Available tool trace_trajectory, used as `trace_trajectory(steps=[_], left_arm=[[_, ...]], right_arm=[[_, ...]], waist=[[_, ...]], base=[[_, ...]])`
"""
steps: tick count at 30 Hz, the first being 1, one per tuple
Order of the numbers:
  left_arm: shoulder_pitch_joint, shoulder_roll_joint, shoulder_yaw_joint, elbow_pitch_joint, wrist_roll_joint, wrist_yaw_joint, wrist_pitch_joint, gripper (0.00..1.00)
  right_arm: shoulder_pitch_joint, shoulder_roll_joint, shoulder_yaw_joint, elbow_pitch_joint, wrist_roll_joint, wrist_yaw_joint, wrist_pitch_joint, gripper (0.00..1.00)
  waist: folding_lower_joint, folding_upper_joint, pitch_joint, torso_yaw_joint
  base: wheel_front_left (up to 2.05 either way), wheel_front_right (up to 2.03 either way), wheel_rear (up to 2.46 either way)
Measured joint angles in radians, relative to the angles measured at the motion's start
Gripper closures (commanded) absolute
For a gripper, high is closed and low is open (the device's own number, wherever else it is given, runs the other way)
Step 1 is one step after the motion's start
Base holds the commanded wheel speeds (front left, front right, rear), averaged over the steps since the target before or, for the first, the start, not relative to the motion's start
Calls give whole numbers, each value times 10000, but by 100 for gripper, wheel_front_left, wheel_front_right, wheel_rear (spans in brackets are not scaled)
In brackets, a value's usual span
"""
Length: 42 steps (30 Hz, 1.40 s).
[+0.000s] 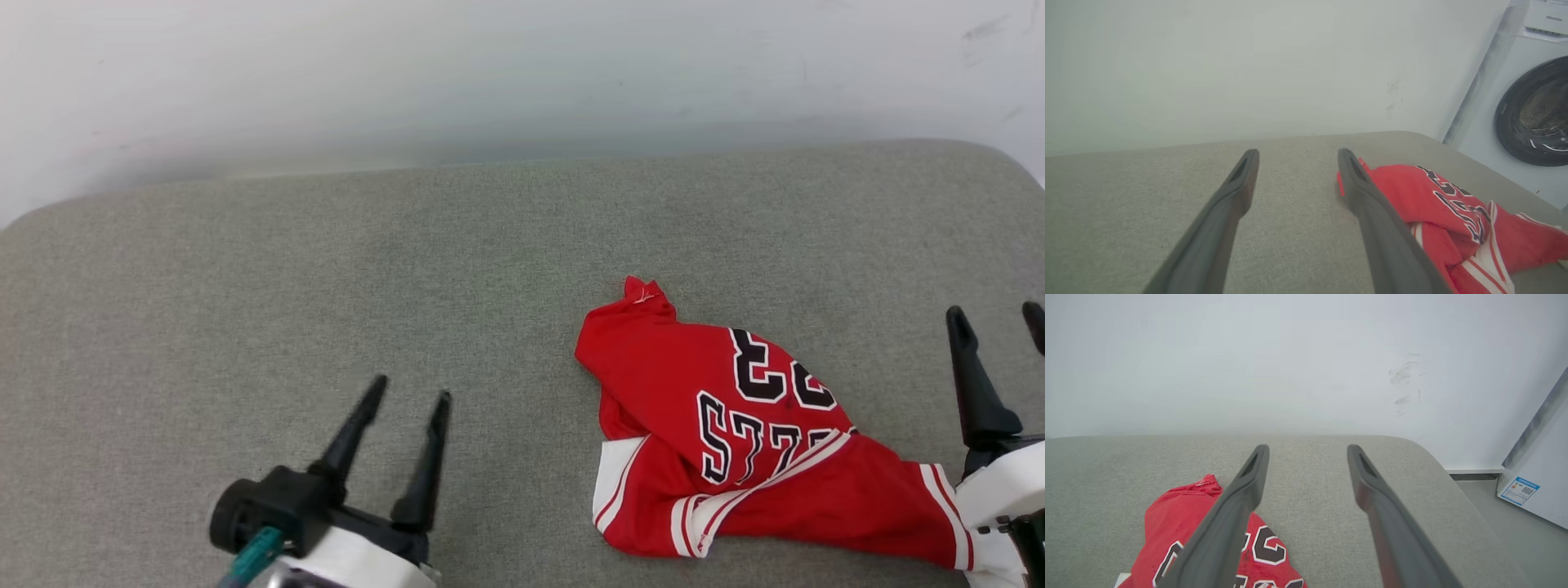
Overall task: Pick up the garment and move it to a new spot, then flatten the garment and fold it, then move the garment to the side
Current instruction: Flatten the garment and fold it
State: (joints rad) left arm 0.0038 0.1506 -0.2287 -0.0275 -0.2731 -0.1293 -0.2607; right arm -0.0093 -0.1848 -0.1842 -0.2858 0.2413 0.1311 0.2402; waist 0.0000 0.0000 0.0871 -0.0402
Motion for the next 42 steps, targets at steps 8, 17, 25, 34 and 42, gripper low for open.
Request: trace_trajectory(steps=[8,17,25,34,42], left_arm=[[-608,426,-1726,-355,-617,2,3887,0],[-2380,963,-3685,-364,-940,0,7795,0],[-4096,662,-4334,1229,-1294,0,8282,0],[-4563,646,-5032,2374,-1720,0,8092,100],[-4182,876,-4475,2573,-1856,410,6767,100]], right_arm=[[-70,316,-165,-337,-439,-2,-382,0],[-270,629,-84,-566,-886,-2,-244,0],[-513,731,86,-311,-1024,-2,-502,0],[-539,736,173,77,-1129,-2,-665,0],[-529,543,393,418,-1177,-2,-617,0]], waist=[[0,0,379,-83],[0,0,1152,-329],[0,0,2078,-800],[0,0,2297,-893],[0,0,1801,-462]], base=[[0,0,0],[0,0,0],[0,0,0],[0,0,0],[0,0,0]])
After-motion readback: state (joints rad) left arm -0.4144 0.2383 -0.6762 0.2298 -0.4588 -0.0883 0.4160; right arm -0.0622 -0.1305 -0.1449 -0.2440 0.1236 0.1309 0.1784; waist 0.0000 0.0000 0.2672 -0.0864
